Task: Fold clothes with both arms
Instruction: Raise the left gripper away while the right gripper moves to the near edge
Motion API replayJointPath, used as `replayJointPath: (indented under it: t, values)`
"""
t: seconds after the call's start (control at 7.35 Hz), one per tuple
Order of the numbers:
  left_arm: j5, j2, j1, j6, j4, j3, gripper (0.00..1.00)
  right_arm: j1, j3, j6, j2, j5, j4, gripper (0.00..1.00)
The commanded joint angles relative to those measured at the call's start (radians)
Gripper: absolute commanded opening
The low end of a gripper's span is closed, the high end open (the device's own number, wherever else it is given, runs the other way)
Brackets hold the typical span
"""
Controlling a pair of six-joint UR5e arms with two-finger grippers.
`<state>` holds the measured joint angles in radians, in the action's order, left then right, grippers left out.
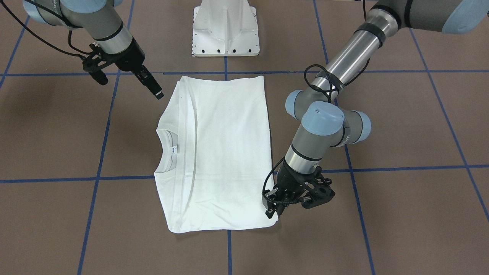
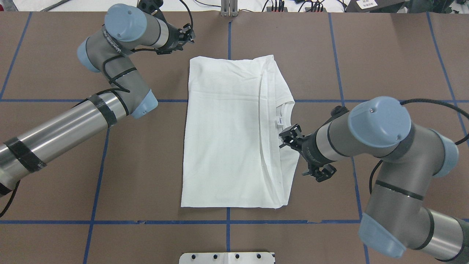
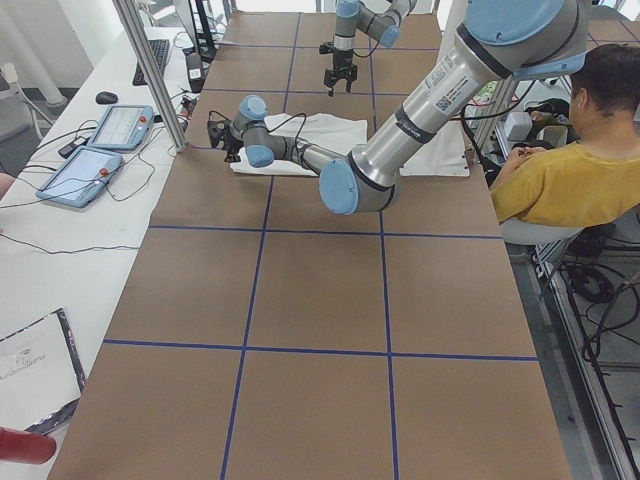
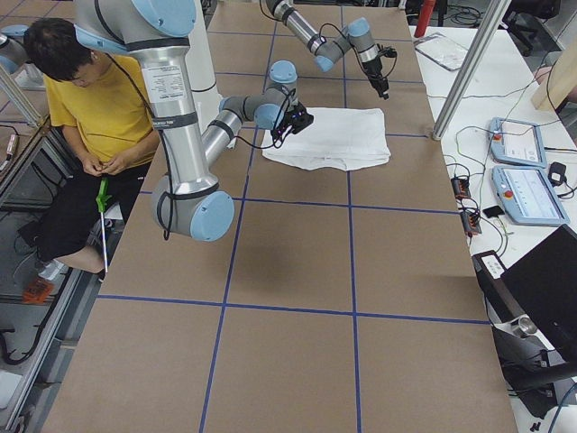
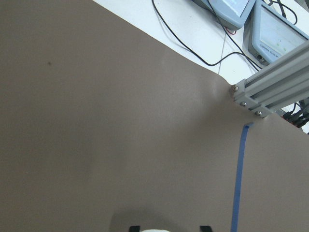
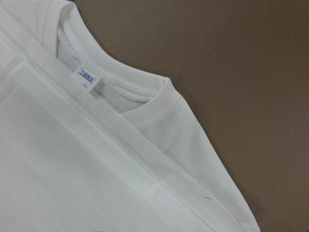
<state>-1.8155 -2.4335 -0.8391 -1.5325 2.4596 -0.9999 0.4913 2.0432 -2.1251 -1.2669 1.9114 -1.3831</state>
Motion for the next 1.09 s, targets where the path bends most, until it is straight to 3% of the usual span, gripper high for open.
replayJointPath:
  t: [0.0,0.14,0.41,0.95]
  values:
    - [-0.173,0.115,-0.07,0.02,-0.007,-0.16,0.51,-0.127,-0.024,0.115,0.027,-0.122,-0.013,1.0]
    - [-0.215,0.166,-0.093,0.038,-0.007,-0.225,0.51,-0.157,-0.028,0.211,0.037,-0.135,-0.075,1.0]
    - [-0.231,0.23,-0.107,0.043,-0.008,-0.299,0.51,-0.229,-0.044,0.394,0.101,-0.248,-0.261,1.0]
    - [-0.243,0.232,-0.118,0.043,-0.011,-0.306,0.51,-0.228,-0.113,0.549,0.103,-0.27,-0.272,1.0]
